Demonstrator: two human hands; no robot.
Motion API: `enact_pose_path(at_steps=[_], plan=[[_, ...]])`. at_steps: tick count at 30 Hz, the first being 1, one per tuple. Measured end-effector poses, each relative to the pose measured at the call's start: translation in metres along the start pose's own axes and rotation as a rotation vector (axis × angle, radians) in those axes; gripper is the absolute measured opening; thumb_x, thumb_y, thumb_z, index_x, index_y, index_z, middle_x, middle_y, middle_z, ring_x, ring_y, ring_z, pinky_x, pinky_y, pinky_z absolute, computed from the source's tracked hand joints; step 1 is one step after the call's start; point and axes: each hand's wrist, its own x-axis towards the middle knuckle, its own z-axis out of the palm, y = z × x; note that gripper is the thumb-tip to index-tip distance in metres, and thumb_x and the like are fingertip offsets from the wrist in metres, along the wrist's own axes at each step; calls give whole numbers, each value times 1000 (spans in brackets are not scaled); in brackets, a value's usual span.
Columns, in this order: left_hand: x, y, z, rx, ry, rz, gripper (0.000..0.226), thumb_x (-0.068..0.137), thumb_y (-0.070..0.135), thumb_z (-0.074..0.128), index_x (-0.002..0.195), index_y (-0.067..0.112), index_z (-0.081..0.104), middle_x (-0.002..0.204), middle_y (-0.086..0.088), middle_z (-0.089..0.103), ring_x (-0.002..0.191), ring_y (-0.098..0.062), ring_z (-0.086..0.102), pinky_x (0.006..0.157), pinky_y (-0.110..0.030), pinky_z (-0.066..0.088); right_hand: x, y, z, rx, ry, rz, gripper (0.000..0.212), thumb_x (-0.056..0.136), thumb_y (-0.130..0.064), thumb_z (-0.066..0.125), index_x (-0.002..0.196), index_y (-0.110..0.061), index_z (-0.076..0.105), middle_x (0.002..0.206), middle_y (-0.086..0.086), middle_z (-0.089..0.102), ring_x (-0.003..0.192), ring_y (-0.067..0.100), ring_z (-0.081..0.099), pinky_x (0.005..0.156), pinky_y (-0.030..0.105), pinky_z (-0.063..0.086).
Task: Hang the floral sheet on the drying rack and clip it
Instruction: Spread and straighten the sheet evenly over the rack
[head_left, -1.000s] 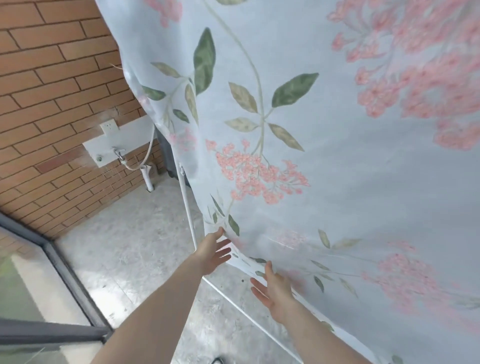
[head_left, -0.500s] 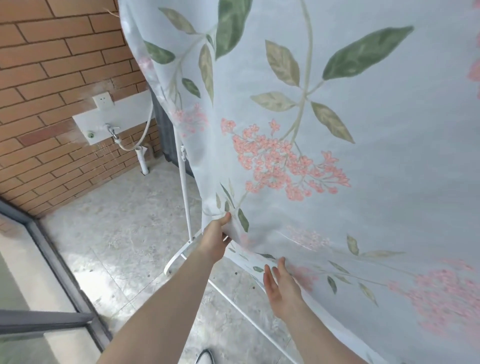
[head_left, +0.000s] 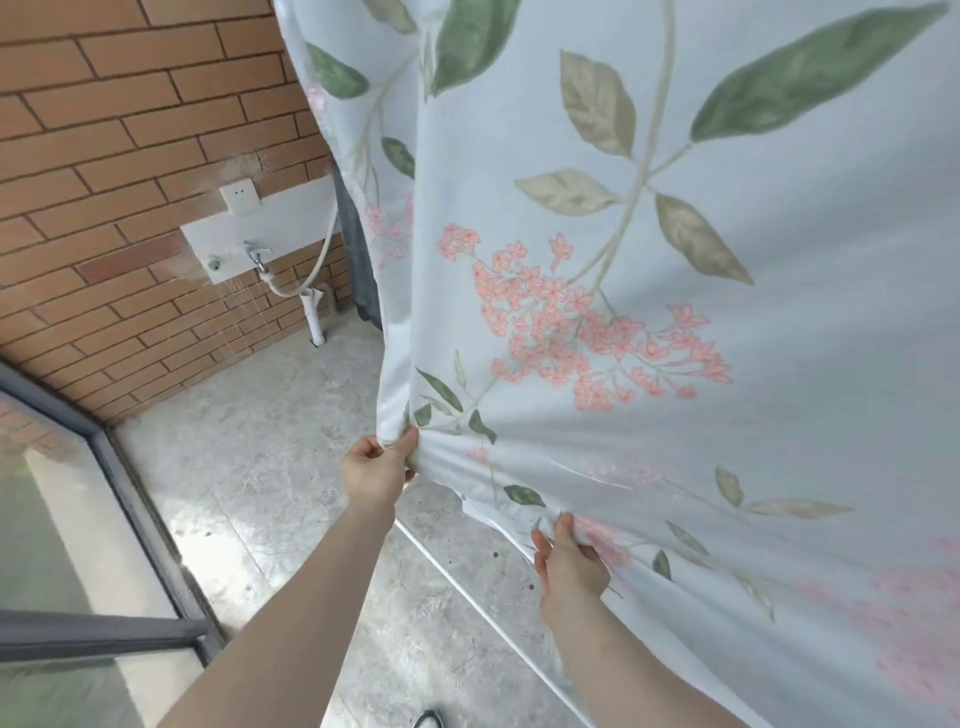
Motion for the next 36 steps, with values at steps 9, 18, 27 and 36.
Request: enact_pose_path(at_steps=[9, 18, 27, 36], plan=[[31, -21, -19, 49, 63, 32, 37, 83, 14, 88, 75, 7, 53, 82, -13, 64, 75, -25, 65, 54, -27, 59, 34, 27, 23, -203, 31, -49, 18, 98, -26, 72, 88, -10, 68, 92, 5, 76, 73, 15, 74, 57, 28, 53], [78, -48, -12, 109, 106, 6, 32, 81, 16, 89, 78, 5, 59, 84, -13, 69, 76, -25, 69, 58, -30, 62, 78, 63, 37, -271, 33, -40, 24, 96, -25, 73, 80, -8, 67, 75, 2, 72, 69, 14, 71, 57, 29, 53], [128, -97, -4, 203, 171, -10, 34, 79, 25, 91, 74, 10, 61, 82, -10, 74, 72, -25, 73, 68, -35, 63, 126, 115, 40, -368, 61, -57, 30, 95, -31, 74, 78, -6, 71, 68, 4, 75, 73, 18, 75, 61, 32, 58], [172, -146, -4, 290, 214, -14, 32, 79, 27, 90, 81, 7, 65, 69, -3, 68, 68, -25, 68, 74, -44, 65, 176, 160, 39, -495, 62, -19, 32, 95, -30, 74, 73, -5, 72, 59, -1, 73, 68, 17, 74, 74, 41, 64]])
